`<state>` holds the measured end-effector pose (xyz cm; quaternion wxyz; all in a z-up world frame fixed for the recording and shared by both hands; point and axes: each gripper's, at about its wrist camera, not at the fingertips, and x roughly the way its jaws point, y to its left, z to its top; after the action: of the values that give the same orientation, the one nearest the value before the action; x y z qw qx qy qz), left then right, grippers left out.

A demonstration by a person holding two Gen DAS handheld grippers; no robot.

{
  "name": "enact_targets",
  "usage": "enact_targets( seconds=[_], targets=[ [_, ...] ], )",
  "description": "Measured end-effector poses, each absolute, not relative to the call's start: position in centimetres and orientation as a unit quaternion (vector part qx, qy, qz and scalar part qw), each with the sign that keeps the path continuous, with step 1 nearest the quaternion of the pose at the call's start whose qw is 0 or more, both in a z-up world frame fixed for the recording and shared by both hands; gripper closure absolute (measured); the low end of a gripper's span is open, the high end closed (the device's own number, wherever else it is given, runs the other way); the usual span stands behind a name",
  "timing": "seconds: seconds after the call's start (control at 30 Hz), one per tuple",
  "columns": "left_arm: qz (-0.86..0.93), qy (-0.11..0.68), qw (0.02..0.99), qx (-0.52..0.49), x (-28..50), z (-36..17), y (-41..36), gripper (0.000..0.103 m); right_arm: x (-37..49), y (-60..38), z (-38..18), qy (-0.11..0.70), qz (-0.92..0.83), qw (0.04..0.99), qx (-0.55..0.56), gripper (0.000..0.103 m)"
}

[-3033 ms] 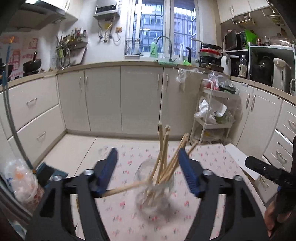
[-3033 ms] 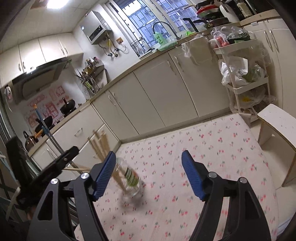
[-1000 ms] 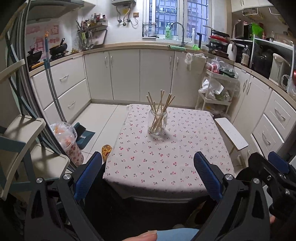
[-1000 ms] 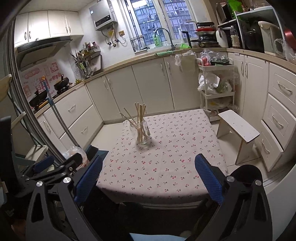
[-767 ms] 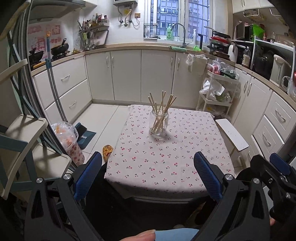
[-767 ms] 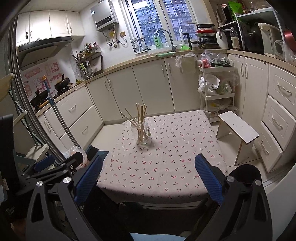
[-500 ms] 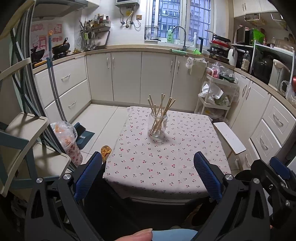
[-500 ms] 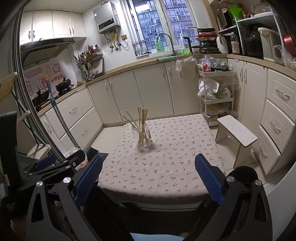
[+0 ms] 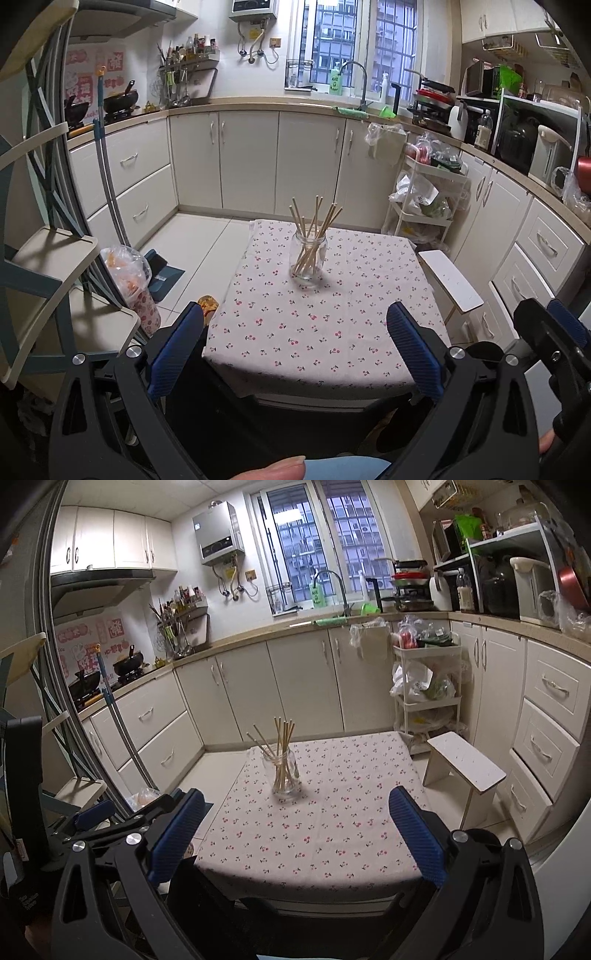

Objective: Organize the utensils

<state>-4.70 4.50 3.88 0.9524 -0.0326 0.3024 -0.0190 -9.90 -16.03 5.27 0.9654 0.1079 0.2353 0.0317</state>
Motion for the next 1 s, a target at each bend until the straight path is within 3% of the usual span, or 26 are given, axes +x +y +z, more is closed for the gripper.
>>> enact_targets(
  seconds=[1.0],
  targets=[
    [-0.026, 0.292, 0.955, -0.033, -5.48, 4.51, 4.04, 0.008, -10.12, -16.02, 5.78, 0.223, 0.035, 0.968, 0.105, 0.007]
  ],
)
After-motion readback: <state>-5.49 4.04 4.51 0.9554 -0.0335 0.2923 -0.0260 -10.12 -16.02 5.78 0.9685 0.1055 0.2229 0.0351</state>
